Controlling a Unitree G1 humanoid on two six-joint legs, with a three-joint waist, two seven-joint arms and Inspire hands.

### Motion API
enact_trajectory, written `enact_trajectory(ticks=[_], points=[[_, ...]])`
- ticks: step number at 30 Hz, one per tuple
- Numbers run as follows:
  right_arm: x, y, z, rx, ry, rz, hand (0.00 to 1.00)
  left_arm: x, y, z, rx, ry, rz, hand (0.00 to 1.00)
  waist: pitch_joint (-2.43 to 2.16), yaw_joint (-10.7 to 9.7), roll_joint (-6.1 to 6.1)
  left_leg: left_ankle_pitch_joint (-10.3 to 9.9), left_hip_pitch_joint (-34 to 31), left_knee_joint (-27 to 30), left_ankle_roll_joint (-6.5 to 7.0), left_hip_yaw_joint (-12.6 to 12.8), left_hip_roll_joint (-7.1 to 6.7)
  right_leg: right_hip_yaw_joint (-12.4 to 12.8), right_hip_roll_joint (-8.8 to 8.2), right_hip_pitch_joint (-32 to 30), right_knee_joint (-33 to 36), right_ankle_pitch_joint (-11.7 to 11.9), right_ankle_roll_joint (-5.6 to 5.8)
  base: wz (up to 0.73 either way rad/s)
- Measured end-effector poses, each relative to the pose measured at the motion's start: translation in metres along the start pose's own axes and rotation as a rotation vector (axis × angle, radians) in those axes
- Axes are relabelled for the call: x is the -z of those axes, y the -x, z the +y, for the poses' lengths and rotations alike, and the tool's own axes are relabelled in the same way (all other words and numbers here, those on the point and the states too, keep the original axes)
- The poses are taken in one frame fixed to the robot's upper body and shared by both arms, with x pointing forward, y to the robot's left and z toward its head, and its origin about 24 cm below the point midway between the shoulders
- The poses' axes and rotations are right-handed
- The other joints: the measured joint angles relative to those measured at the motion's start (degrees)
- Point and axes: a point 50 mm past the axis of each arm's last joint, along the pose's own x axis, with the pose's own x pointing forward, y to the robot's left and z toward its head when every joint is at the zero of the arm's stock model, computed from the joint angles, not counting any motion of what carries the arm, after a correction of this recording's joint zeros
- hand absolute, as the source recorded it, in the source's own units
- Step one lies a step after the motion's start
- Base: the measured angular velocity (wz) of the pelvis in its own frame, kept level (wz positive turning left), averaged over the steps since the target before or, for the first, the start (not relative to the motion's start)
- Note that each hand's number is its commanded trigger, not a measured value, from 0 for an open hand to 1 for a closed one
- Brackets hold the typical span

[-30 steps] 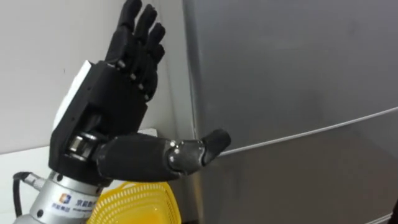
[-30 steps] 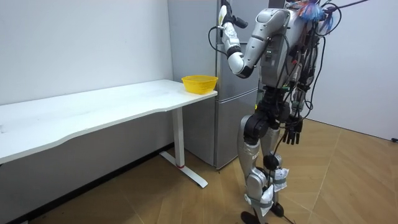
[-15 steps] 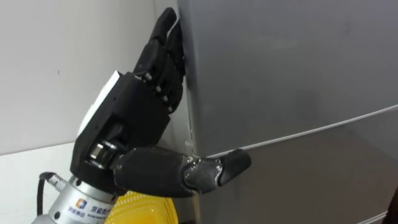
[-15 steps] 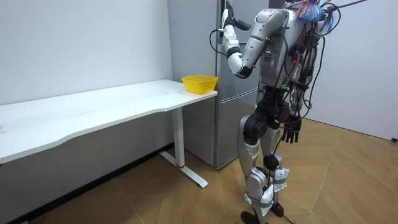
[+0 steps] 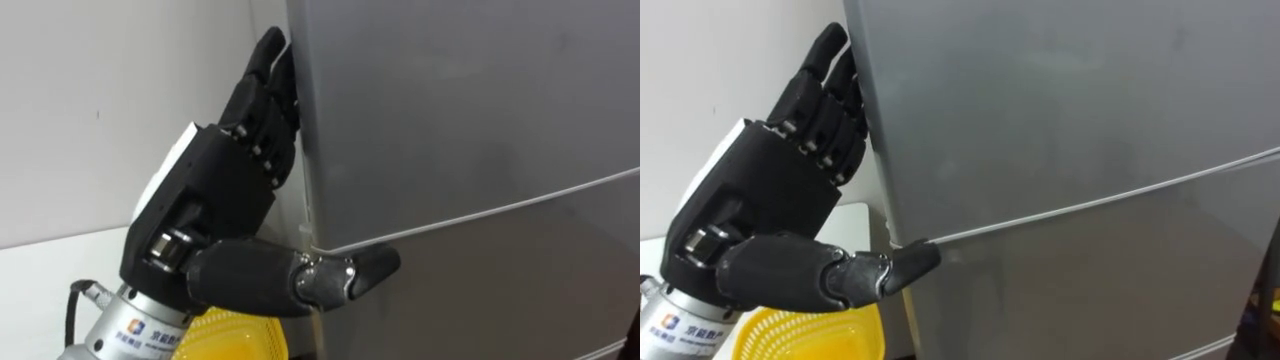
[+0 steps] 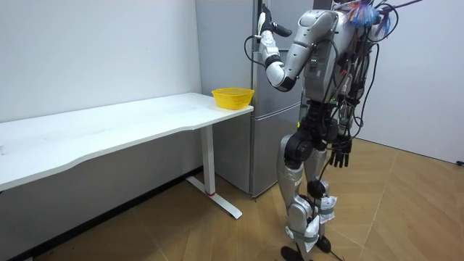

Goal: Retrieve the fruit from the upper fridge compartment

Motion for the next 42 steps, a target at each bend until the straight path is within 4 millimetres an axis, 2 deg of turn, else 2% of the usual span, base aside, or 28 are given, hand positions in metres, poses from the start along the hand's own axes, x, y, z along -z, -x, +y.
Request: enact_trajectory(ticks=[1, 2, 3, 9, 10, 11, 12, 25, 31, 41, 42], points=[[0.000, 0.000, 0.000, 0.000, 0.000, 0.000, 0.00, 0.000, 0.000, 0.000, 0.000, 0.000, 0.000, 0.35, 0.00, 0.0, 0.00, 0.0, 0.0, 0.0, 0.00, 0.0, 0.00, 0.0, 0.00, 0.0, 0.0, 0.0, 0.00, 0.00], [-0.001, 0.000, 0.000, 0.000, -0.001, -0.001, 0.00, 0.000, 0.000, 0.000, 0.000, 0.000, 0.000, 0.70, 0.00, 0.0, 0.00, 0.0, 0.0, 0.0, 0.00, 0.0, 0.00, 0.0, 0.00, 0.0, 0.0, 0.0, 0.00, 0.00], [-0.001, 0.000, 0.000, 0.001, -0.001, -0.003, 0.00, 0.000, 0.000, 0.000, 0.000, 0.000, 0.000, 1.00, 0.00, 0.0, 0.00, 0.0, 0.0, 0.0, 0.00, 0.0, 0.00, 0.0, 0.00, 0.0, 0.0, 0.0, -0.01, 0.00], [-0.002, 0.000, 0.000, 0.002, 0.006, -0.004, 0.00, 0.002, 0.002, 0.007, -0.049, -0.003, 0.005, 1.00, -0.04, 0.1, 0.03, 0.0, 0.0, 0.0, 0.00, 0.0, 0.00, -0.1, -0.01, 0.0, 0.0, 0.0, 0.00, 0.01], [-0.002, 0.000, 0.000, 0.002, 0.009, -0.004, 0.00, 0.001, 0.002, 0.009, -0.061, -0.004, 0.002, 0.62, -0.04, 0.1, 0.04, 0.0, 0.0, 0.0, 0.00, 0.0, 0.00, -0.1, -0.01, 0.0, 0.0, 0.0, 0.00, 0.00], [-0.002, 0.000, 0.000, 0.002, 0.019, -0.003, 0.00, 0.001, 0.002, 0.011, -0.077, -0.007, 0.002, 0.51, -0.06, 0.2, 0.05, 0.0, 0.0, 0.0, 0.00, 0.0, 0.00, -0.1, -0.02, -0.1, 0.0, 0.0, 0.00, 0.00], [-0.003, 0.000, 0.000, 0.003, 0.027, -0.003, 0.00, 0.001, 0.003, 0.012, -0.085, -0.006, -0.001, 0.00, -0.07, 0.2, 0.07, 0.0, 0.0, 0.0, 0.00, 0.0, -0.01, -0.1, -0.03, 0.0, 0.0, 0.0, 0.01, 0.00], [-0.004, 0.000, 0.000, 0.009, 0.042, -0.004, 0.00, 0.005, 0.004, 0.007, -0.064, 0.040, 0.009, 0.00, -0.14, 0.3, 0.12, 0.0, 0.2, 0.0, 0.00, 0.0, 0.01, -0.2, -0.04, 0.0, 0.0, 0.1, 0.04, 0.00], [-0.006, 0.000, 0.001, 0.020, 0.080, -0.005, 0.00, 0.013, 0.003, -0.008, 0.021, 0.075, 0.053, 0.00, -0.18, 0.7, 0.11, 0.0, 0.2, 0.1, 0.00, 0.1, 0.06, -0.3, -0.05, -0.1, 0.2, 0.3, 0.06, 0.00], [-0.005, 0.000, 0.001, 0.025, 0.102, 0.004, 0.00, 0.015, 0.003, -0.010, 0.035, 0.075, 0.064, 0.00, -0.28, 1.3, -0.07, 0.0, -0.2, 0.4, 0.00, 0.3, 0.21, -0.4, -0.05, -0.8, 1.0, 0.3, -0.09, -0.01], [-0.005, 0.000, 0.001, 0.026, 0.108, 0.004, 0.00, 0.016, 0.003, -0.010, 0.038, 0.078, 0.064, 0.20, -0.28, 1.2, -0.08, 0.0, -0.7, 0.6, 0.00, 0.3, 0.20, -0.4, -0.08, -0.9, 1.0, 0.3, -0.08, 0.04]])
